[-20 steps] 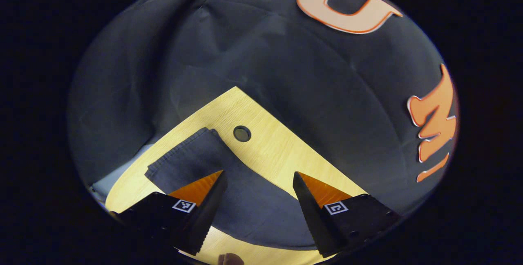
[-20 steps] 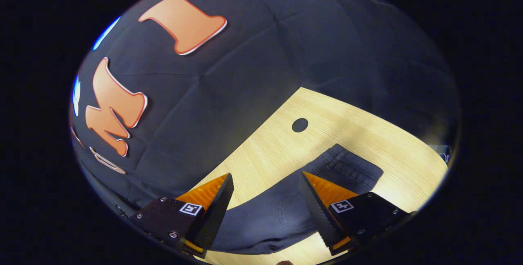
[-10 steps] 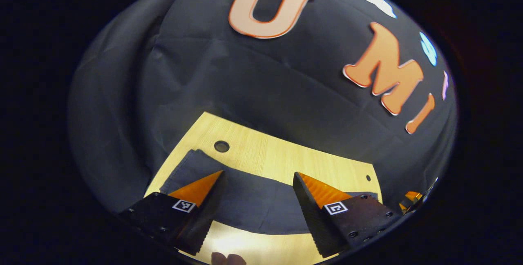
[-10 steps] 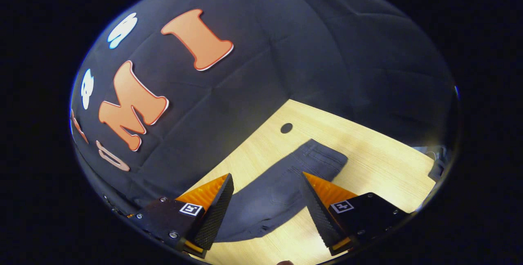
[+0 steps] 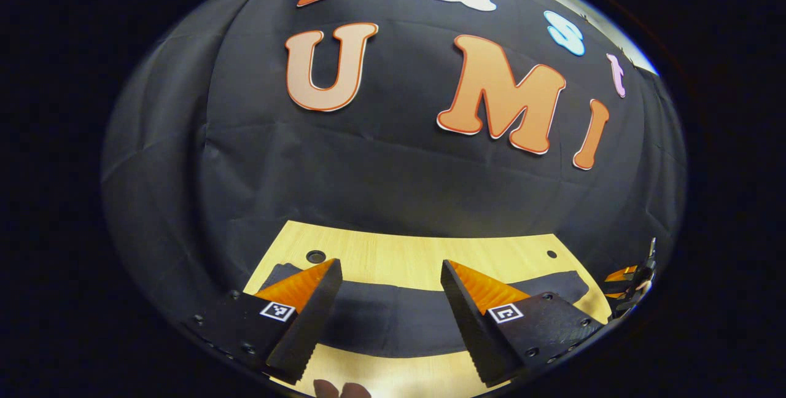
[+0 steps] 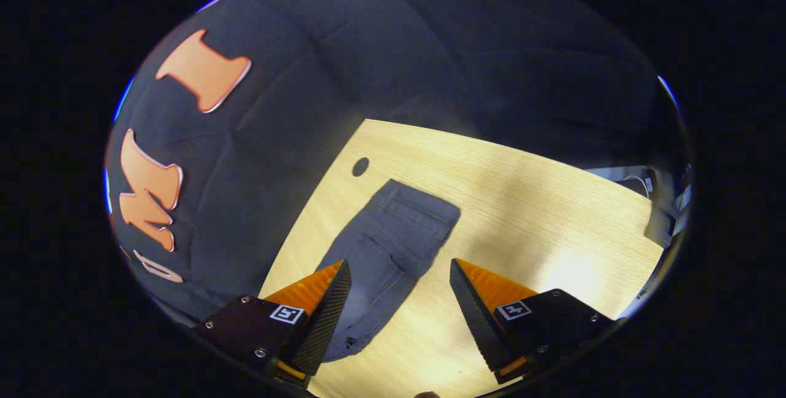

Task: Grasp the waist and the cuffs of the jeans and fold them to make the two legs overlap; first hold the waist and fold one-third of the jeans toward the cuffs, then hold the cuffs and fold the remaining one-third in the same direction to finish folding.

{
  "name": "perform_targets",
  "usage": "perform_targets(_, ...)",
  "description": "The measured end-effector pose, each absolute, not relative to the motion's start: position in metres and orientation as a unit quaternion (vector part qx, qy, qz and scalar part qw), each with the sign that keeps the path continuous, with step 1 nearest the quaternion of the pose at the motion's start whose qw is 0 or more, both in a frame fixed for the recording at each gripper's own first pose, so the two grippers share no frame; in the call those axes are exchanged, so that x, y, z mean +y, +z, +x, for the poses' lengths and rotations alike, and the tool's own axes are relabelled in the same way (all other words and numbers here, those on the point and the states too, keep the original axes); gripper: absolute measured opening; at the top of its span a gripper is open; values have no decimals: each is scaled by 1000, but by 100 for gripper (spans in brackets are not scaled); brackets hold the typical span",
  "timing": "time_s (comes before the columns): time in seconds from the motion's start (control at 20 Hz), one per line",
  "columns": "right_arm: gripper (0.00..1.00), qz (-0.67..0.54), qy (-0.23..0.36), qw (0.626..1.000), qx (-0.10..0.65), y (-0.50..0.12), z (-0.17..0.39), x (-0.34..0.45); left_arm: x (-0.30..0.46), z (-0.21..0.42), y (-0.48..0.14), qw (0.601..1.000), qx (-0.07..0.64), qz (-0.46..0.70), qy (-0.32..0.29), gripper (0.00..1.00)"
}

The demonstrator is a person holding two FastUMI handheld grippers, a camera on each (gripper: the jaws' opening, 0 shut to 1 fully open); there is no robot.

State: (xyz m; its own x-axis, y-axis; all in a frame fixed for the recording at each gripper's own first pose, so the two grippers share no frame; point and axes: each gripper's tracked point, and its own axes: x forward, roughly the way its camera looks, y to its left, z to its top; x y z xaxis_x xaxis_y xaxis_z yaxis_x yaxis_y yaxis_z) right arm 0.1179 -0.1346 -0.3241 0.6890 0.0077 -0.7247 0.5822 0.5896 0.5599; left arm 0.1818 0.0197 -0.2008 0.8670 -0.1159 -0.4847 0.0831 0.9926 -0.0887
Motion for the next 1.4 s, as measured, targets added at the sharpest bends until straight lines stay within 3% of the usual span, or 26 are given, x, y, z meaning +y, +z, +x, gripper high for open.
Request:
perform_targets(0.45,99,439,-187,770,424,-406,165,-157,8,158,-206,966,258,-14,21,98)
perform_targets(0.75,96,468,-186,768,397,-410,191,-161,-9,159,-216,962,271,-23,37,98)
perform_targets(0.8,82,455,-196,772,397,-414,190,-165,-11,159,-217,961,273,-29,39,98)
perform_targets(0.85,75,448,-205,776,395,-417,189,-165,-12,158,-218,960,275,-36,41,98)
perform_targets(0.9,57,444,-210,779,390,-418,192,-164,-13,156,-220,958,279,-44,43,98)
perform_targets(0.95,56,436,-215,783,388,-419,193,-163,-12,154,-223,957,283,-51,45,98)
perform_targets(1.0,42,428,-218,789,383,-421,196,-163,-10,152,-226,955,287,-58,48,98)
perform_targets(1.05,40,426,-214,790,384,-421,197,-158,-7,151,-227,954,289,-63,50,98)
perform_targets(1.1,22,423,-222,793,377,-420,198,-160,-2,149,-228,953,292,-67,52,98)
perform_targets(1.15,21,424,-223,792,379,-415,197,-159,4,147,-230,952,295,-69,54,98)
perform_targets(1.2,0,424,-238,791,371,-416,203,-162,10,147,-231,951,296,-71,55,98)
perform_targets(1.4,0,348,-236,836,352,-383,202,-155,44,154,-228,953,292,-64,54,98)
